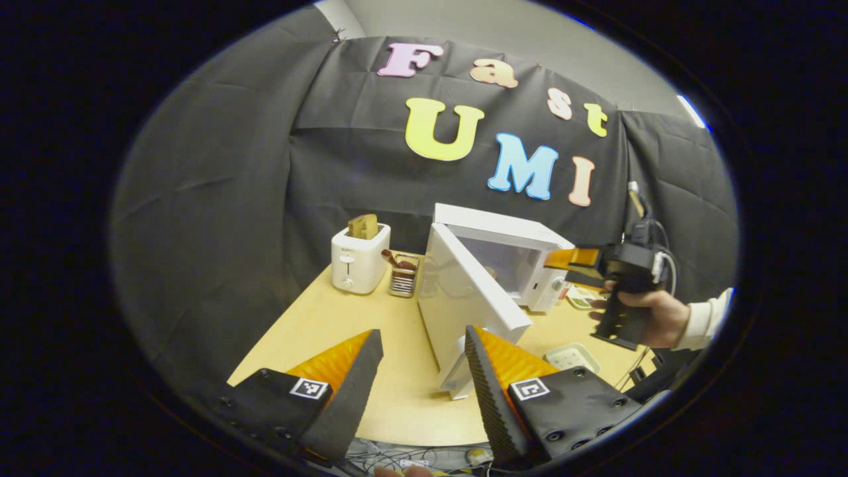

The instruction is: Open the microwave oven with the left hand, put the food in, and close the microwave oven.

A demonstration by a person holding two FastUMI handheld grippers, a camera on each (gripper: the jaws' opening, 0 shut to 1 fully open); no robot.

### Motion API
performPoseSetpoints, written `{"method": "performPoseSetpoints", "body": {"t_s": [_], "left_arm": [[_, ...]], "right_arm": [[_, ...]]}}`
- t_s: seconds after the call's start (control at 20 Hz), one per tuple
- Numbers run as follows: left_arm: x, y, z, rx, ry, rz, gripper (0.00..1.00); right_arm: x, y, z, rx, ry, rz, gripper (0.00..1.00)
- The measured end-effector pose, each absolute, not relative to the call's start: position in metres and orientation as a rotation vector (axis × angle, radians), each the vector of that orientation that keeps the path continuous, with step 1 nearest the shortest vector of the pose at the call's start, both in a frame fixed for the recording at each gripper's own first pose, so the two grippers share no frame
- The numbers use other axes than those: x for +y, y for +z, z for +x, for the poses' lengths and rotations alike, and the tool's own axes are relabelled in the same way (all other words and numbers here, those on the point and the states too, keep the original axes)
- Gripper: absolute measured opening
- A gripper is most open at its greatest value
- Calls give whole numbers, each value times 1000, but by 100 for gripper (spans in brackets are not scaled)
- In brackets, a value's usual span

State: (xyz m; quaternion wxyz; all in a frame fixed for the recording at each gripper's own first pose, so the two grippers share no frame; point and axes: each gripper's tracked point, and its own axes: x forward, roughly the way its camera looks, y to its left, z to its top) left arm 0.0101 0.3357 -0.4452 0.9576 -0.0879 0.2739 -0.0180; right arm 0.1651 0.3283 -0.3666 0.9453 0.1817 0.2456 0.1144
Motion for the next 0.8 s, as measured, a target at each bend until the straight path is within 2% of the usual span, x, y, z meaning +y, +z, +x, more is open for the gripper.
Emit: {"method": "performPoseSetpoints", "body": {"t_s": [0.3, 0.35, 0.45, 0.6, 0.8], "left_arm": [[307, -477, 28, 616, -44, -39, 85], [301, -479, 30, 620, -43, 0, 90], [287, -476, 34, 625, -17, 66, 80], [296, -467, 33, 625, 101, 180, 82], [319, -476, 25, 655, 241, 169, 88]], "right_arm": [[277, -317, 96, 454, 364, 275, 98], [265, -310, 85, 445, 385, 252, 98], [236, -297, 64, 428, 417, 209, 98], [187, -284, 35, 394, 443, 151, 98], [136, -284, 9, 391, 446, 179, 98]]}}
